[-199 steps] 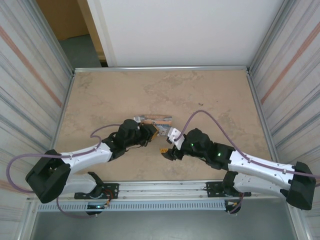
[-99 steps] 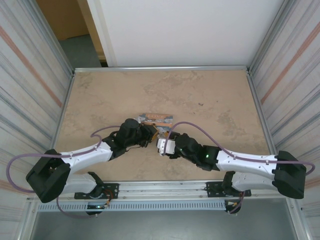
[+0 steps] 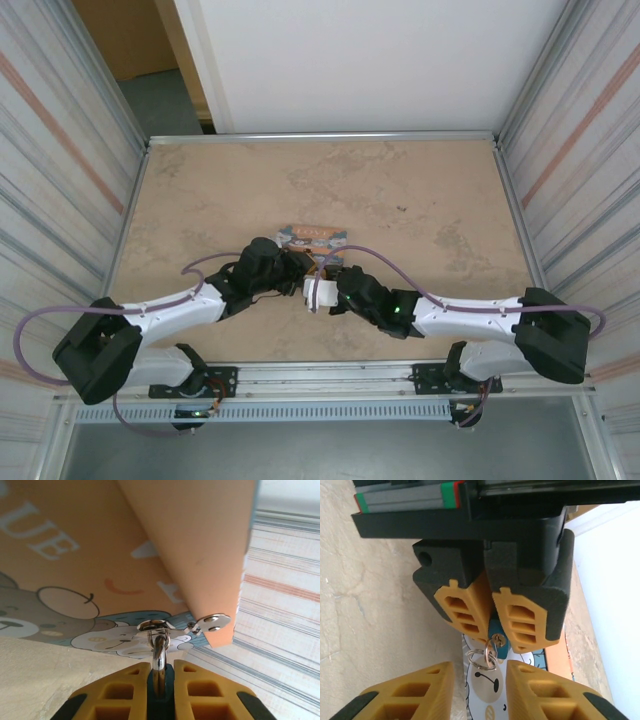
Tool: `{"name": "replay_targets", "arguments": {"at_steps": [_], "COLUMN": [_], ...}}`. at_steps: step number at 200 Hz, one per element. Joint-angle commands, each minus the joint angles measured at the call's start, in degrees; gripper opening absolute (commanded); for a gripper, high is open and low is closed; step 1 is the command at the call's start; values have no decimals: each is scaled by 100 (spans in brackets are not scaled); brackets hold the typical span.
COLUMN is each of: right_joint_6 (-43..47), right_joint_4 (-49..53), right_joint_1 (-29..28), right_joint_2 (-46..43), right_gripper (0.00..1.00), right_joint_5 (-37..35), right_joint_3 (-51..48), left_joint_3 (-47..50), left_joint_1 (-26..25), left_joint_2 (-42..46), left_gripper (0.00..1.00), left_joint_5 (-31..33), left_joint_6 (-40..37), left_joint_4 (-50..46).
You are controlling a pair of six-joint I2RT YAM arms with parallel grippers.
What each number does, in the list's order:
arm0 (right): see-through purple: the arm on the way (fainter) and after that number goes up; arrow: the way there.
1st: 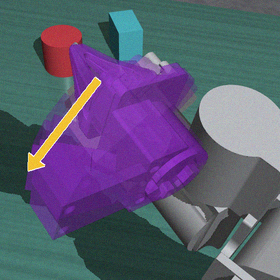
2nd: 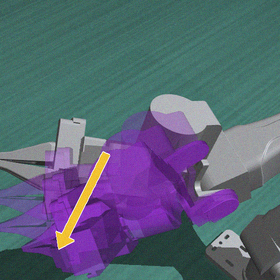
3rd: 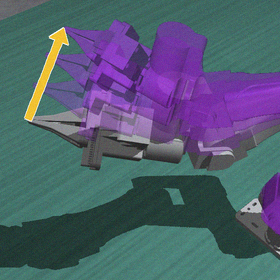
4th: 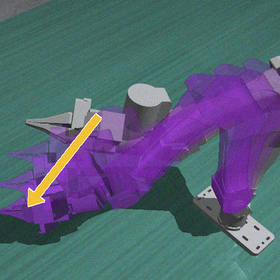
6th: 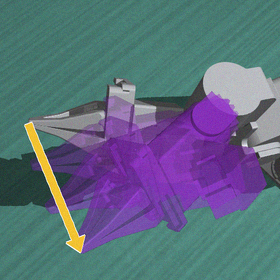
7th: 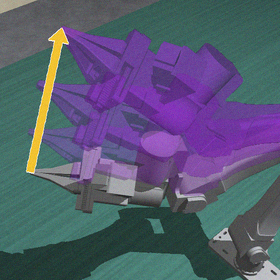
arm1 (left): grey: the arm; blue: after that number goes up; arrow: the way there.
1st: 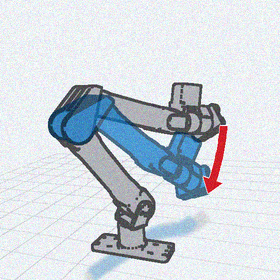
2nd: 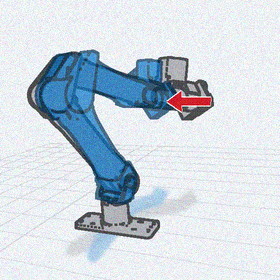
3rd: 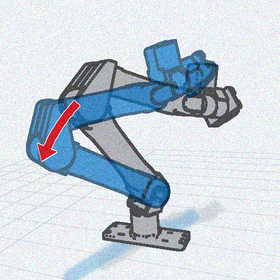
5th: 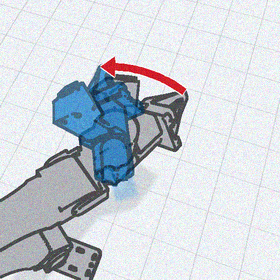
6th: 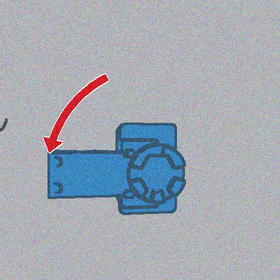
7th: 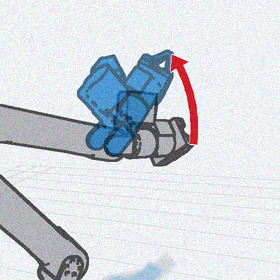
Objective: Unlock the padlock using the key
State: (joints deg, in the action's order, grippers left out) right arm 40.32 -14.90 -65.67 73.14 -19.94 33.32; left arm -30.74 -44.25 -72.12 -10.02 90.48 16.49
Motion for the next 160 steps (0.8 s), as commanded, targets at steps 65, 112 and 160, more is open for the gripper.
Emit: {"name": "replay_targets", "arguments": {"at_steps": [65,112,160], "right_joint_6": [-85,-228,-759], "right_joint_4": [-233,-291,-328], "right_joint_1": [-42,-10,123], "right_joint_2": [264,462,484], "right_gripper": [19,13,10], "right_joint_5": [-227,-307,-163], "right_joint_3": [330,319,248], "left_joint_3": [-116,-90,-81], "left_joint_1": [30,29,27], "left_joint_2": [-48,-74,-92], "left_gripper": [0,0,0], "left_joint_5": [-66,-82,-134], "left_joint_6": [-2,31,31], "left_joint_4": [135,205,262]}}
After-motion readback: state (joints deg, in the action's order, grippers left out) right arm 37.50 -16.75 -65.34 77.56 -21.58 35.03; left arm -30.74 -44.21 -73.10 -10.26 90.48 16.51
